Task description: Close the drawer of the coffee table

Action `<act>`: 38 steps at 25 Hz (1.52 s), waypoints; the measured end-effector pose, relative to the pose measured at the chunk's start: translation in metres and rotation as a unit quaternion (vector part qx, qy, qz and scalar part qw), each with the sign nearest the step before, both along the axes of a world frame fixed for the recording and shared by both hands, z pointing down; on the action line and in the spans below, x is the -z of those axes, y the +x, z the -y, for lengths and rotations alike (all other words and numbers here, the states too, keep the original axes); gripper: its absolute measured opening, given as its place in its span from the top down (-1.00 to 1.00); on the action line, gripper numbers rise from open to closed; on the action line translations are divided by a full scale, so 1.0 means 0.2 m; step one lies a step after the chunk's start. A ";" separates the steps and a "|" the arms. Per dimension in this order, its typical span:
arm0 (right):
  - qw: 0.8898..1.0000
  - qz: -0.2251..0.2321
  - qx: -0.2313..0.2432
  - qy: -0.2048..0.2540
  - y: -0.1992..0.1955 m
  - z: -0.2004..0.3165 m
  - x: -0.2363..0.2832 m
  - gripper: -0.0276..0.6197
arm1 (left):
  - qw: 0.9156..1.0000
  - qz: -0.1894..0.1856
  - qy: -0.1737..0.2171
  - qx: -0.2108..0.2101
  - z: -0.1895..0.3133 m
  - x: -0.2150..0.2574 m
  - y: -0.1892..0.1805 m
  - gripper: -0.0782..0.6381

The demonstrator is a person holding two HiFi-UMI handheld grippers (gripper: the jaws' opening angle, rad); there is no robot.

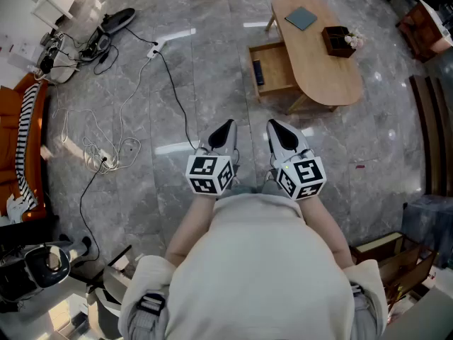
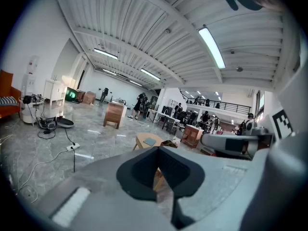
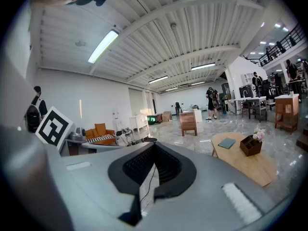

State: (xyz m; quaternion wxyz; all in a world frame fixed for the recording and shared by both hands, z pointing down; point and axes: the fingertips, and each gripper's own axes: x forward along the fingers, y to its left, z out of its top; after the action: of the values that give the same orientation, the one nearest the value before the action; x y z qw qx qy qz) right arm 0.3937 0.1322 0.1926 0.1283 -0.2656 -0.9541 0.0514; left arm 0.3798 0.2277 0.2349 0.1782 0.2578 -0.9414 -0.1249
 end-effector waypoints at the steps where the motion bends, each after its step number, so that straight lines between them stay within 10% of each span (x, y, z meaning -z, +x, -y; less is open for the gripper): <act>1: 1.000 0.000 0.001 0.001 0.00 -0.01 0.00 0.92 | 1.000 0.000 0.002 0.001 -0.01 0.00 0.01 0.78; 24: 1.000 -0.024 0.010 -0.011 0.00 -0.36 -0.08 0.91 | 1.000 -0.015 0.021 -0.001 -0.33 -0.04 -0.02 0.78; 38: 0.998 -0.032 0.044 -0.023 -0.41 -0.51 -0.17 0.91 | 1.000 -0.011 0.014 0.006 -0.43 -0.10 -0.43 0.78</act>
State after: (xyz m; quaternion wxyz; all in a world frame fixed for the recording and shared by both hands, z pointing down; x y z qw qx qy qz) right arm 0.3112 0.2344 0.2269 0.1548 -0.3085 -0.9354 0.0762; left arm 0.2934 0.3129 0.2552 0.1840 0.2532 -0.9391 -0.1418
